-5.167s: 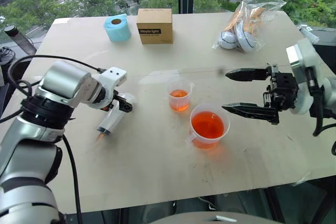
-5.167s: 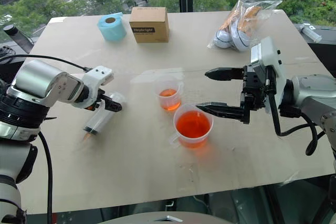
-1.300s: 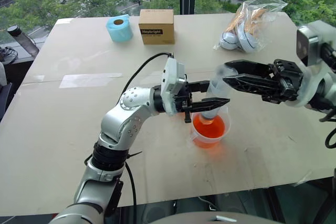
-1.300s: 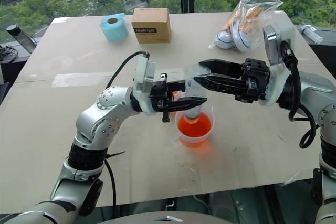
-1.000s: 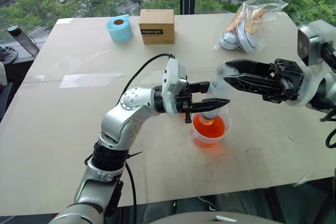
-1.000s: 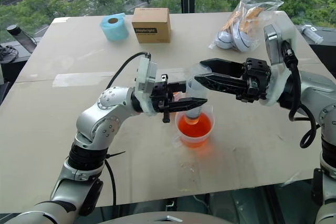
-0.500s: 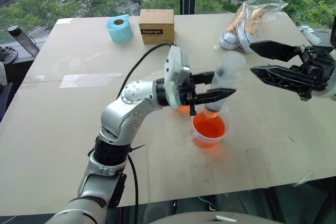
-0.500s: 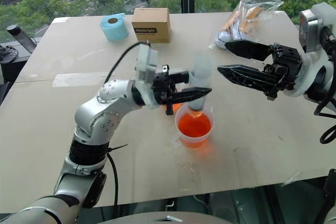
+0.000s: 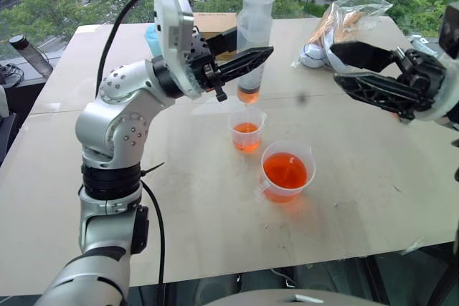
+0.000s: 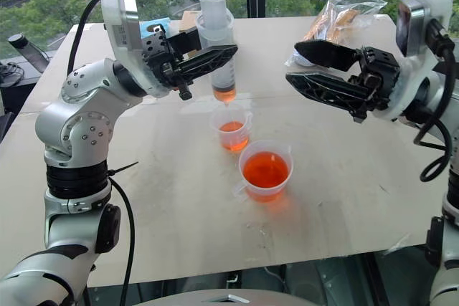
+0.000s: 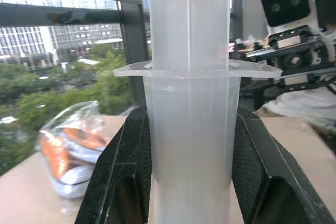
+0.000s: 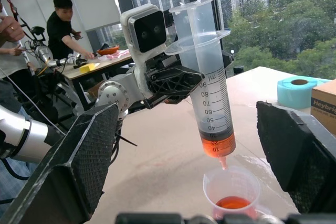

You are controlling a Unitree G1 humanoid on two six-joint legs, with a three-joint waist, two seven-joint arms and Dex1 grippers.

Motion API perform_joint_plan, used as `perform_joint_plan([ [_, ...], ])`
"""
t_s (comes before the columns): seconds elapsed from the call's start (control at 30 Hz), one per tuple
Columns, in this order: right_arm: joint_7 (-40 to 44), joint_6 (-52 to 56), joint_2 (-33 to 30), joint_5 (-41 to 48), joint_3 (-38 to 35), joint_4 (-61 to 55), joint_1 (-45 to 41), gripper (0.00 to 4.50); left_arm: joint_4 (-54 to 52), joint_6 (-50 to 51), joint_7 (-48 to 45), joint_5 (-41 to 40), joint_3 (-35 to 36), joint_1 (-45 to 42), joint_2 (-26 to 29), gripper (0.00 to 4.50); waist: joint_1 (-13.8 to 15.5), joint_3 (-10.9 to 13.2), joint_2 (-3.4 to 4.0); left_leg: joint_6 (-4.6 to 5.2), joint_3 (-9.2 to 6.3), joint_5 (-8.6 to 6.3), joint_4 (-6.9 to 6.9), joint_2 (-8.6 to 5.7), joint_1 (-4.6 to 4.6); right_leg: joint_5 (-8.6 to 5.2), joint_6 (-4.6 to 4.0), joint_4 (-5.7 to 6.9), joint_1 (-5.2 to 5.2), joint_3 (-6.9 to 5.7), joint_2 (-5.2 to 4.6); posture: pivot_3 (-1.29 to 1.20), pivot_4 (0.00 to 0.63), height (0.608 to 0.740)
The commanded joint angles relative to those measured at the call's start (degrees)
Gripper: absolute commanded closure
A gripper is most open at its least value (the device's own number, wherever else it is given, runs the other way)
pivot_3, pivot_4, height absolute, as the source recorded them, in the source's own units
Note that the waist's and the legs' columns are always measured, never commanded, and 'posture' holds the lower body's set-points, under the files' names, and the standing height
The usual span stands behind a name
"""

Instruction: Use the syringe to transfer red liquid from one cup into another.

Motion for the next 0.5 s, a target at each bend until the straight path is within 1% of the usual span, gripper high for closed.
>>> perform_joint_plan([
  [0.03, -1.15, -2.21, 2.43, -3.58, 2.10, 0.64, -5.28, 0.10, 0.26, -2.41, 0.13, 0.62, 1.02, 0.90, -0.27, 3.09, 0.01, 0.00, 0.00, 0.00, -0.01, 0.00, 0.00, 0.00, -0.01, 0.00, 0.00, -0.01, 0.00, -0.01, -0.02, 0.00, 0.150, 0.740],
  [0.1, -2.83, -1.57, 3.40, -6.59, 4.69, 0.81, -7.79, 0.10, 0.75, -3.42, -0.15, 1.40, 0.09, 1.55, -0.92, 3.09, 0.03, 0.00, 0.00, 0.00, -0.01, 0.00, 0.00, 0.00, 0.00, 0.00, 0.00, 0.00, -0.01, -0.01, -0.04, 0.00, 0.150, 0.740],
  [0.2, -5.03, -3.01, 5.20, -13.65, 8.83, 1.16, -11.37, 0.10, 2.04, -5.13, -0.79, 2.98, -0.87, 2.05, -1.32, 3.09, 0.02, 0.00, 0.01, -0.01, -0.01, 0.00, 0.00, 0.00, -0.01, 0.00, 0.00, 0.01, -0.03, -0.02, -0.05, 0.00, 0.150, 0.740],
  [0.27, -5.91, -3.43, 7.45, -14.85, 9.19, 2.84, -13.82, 0.10, 3.00, -6.21, -0.95, 3.94, -1.15, 2.39, -1.41, 3.09, -0.03, 0.00, 0.01, -0.01, -0.01, 0.01, 0.00, 0.00, -0.03, 0.00, 0.00, 0.01, -0.04, -0.02, -0.03, 0.00, 0.150, 0.740],
  [0.33, -7.24, -3.48, 9.69, -16.45, 9.51, 5.29, -16.96, 0.10, 4.02, -8.85, -2.30, 6.88, -2.57, 3.68, -0.58, 3.09, -0.09, 0.01, 0.02, -0.01, 0.00, 0.01, 0.00, 0.00, -0.04, 0.00, 0.00, 0.02, -0.06, -0.01, -0.02, 0.00, 0.150, 0.740],
  [0.37, -8.00, -2.79, 10.61, -16.38, 9.34, 6.27, -18.36, 0.10, 4.33, -9.04, -2.12, 6.72, -2.32, 4.05, -1.13, 3.09, -0.18, 0.01, 0.02, -0.01, 0.03, 0.01, -0.02, -0.01, -0.03, 0.00, 0.00, 0.02, -0.08, -0.01, 0.02, 0.00, 0.150, 0.740],
  [0.5, -7.50, -0.73, 12.46, -16.47, 10.11, 7.43, -20.69, 0.10, 5.55, -11.16, -2.23, 7.92, -2.52, 5.63, -2.28, 3.09, -0.12, 0.01, 0.02, -0.01, 0.01, 0.01, -0.03, -0.01, -0.06, 0.00, 0.00, 0.01, -0.11, -0.02, 0.12, 0.00, 0.150, 0.740],
])
